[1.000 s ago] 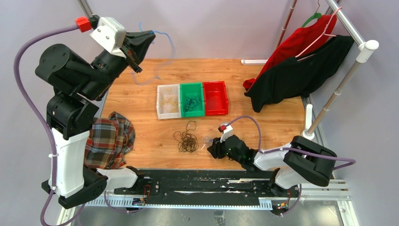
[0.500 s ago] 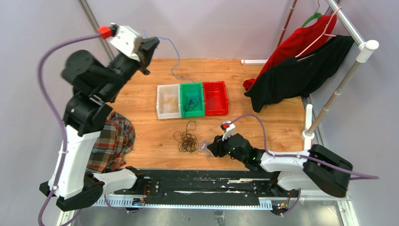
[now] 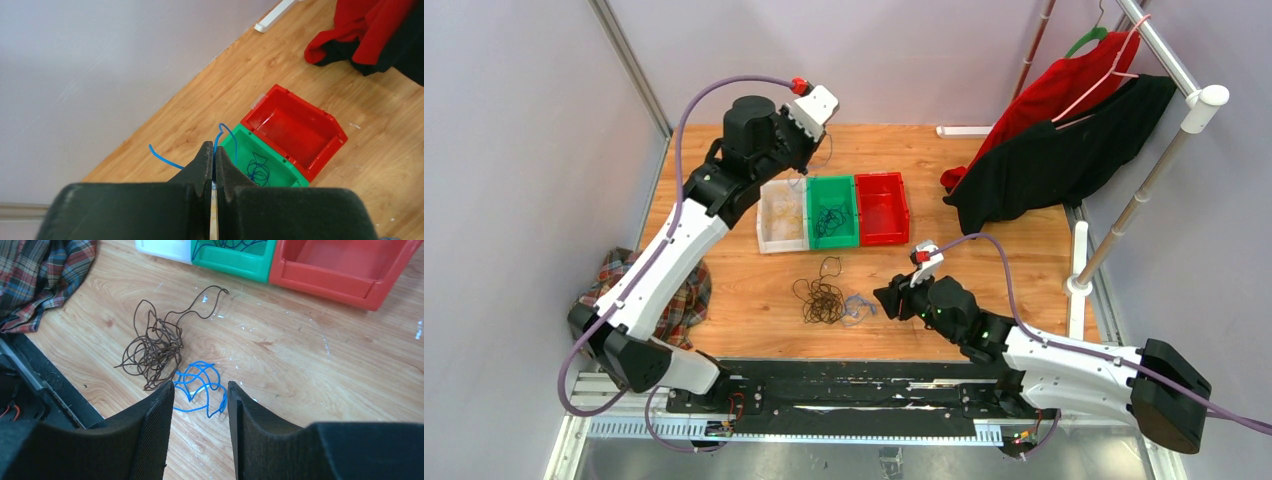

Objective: Untangle the cables

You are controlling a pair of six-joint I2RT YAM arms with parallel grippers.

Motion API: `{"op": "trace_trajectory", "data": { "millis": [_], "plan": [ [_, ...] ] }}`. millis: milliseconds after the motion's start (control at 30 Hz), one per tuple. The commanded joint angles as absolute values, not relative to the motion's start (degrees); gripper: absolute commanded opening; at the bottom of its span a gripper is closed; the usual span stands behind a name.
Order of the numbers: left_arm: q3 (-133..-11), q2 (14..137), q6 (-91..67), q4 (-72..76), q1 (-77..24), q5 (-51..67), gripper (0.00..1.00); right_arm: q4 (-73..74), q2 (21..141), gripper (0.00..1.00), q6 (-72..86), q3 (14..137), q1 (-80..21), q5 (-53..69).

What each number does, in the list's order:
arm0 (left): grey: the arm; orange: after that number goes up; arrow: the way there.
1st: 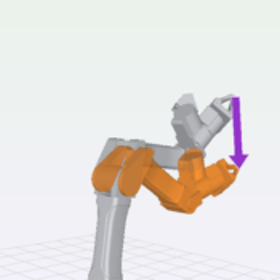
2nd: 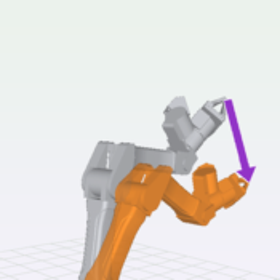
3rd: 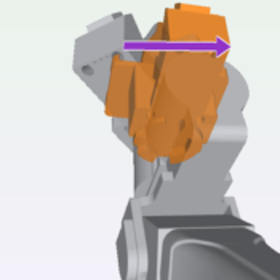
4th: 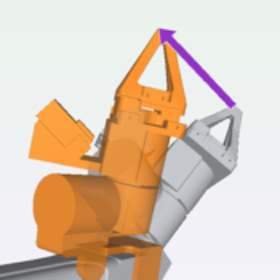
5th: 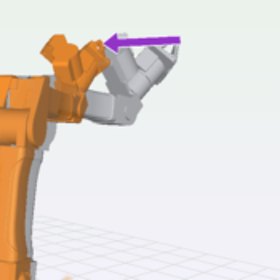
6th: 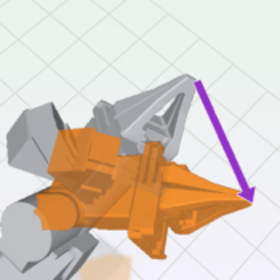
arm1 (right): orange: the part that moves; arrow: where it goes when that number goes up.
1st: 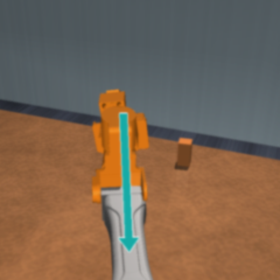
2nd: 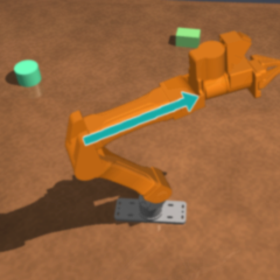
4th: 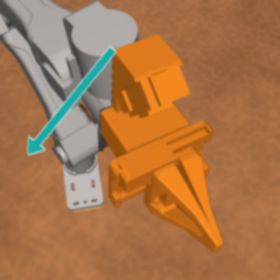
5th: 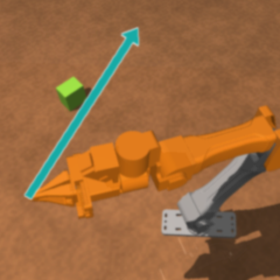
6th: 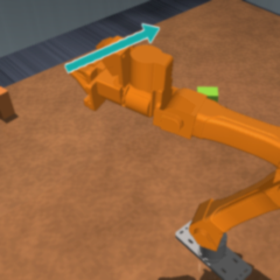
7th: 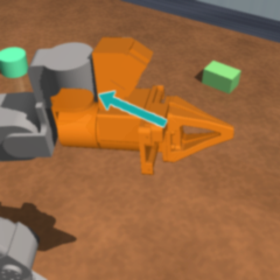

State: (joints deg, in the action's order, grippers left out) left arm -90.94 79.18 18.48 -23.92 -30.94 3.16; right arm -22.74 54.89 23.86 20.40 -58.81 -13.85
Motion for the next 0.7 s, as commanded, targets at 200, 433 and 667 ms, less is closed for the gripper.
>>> {"op": "trace_trajectory", "data": {
  "millis": [200, 433, 667],
  "plan": [
    [-92.17, 85.56, 22.43, -17.02, -30.68, 0.50, 0.00, -19.07, 54.58, 0.51, 22.04, 19.86, -59.15, -18.37],
    [-89.42, 87.02, 23.99, -15.11, -30.03, -0.06, 0.00, -18.94, 55.44, 0.51, 21.25, 20.33, -59.02, -18.83],
    [-84.40, 88.93, 24.53, -15.79, -29.97, 1.46, 0.00, -18.22, 55.16, 0.52, 20.98, 20.74, -58.98, -19.39]
  ]
}}
